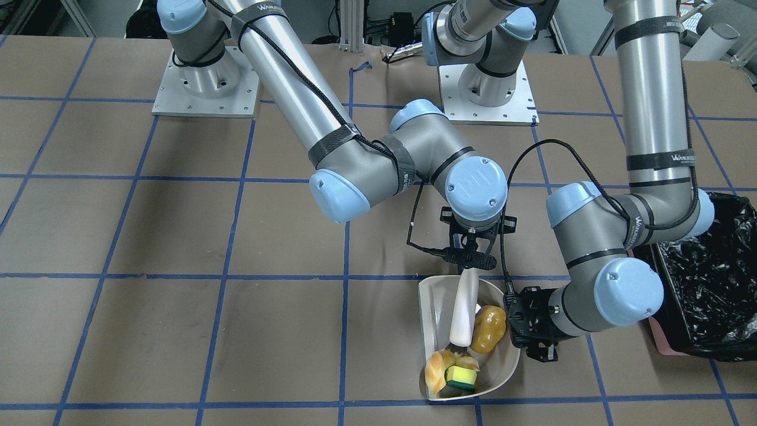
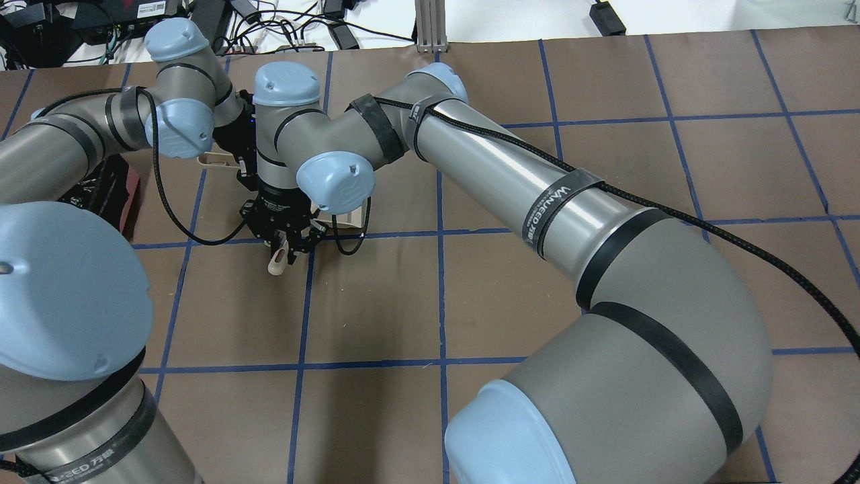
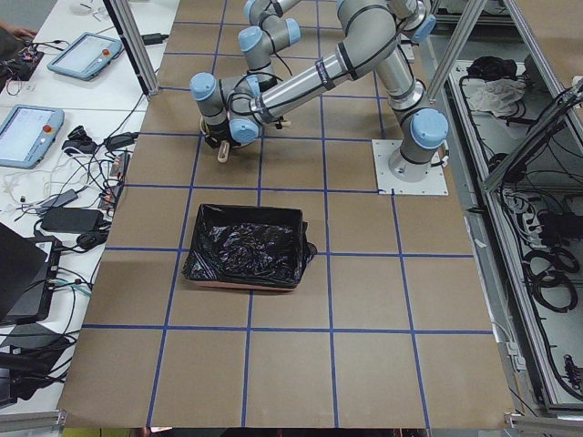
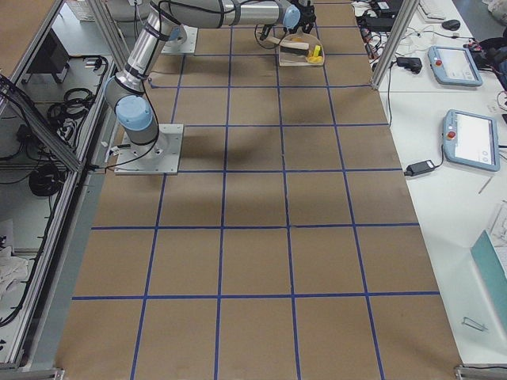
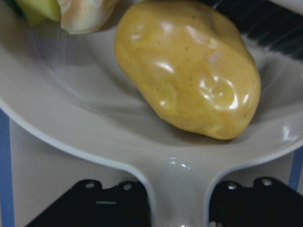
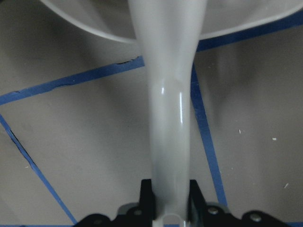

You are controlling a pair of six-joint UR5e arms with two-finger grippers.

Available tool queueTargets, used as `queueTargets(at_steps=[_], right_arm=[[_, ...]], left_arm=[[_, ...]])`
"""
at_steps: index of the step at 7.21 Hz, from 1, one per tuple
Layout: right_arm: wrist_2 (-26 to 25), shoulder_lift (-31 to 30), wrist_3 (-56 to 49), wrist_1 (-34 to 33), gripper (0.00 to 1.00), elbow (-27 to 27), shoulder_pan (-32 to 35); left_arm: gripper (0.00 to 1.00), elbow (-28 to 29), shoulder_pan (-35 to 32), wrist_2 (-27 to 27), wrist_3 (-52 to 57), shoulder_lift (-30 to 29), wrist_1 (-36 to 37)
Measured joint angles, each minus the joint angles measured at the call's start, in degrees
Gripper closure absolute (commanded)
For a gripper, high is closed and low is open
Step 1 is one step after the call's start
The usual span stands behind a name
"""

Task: Sweep and dump trash into bin
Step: 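Push the items into the dustpan with the brush while the left gripper holds it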

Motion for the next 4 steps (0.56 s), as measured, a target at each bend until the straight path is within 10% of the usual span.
queueTargets(at_steps=[4], right_arm=[[-7.6,-5.0,-4.2,7.6,0.99,2.0,-1.0]], left_arm=[[1.0,0.0,0.0,-0.1,0.0,0.0,0.0]])
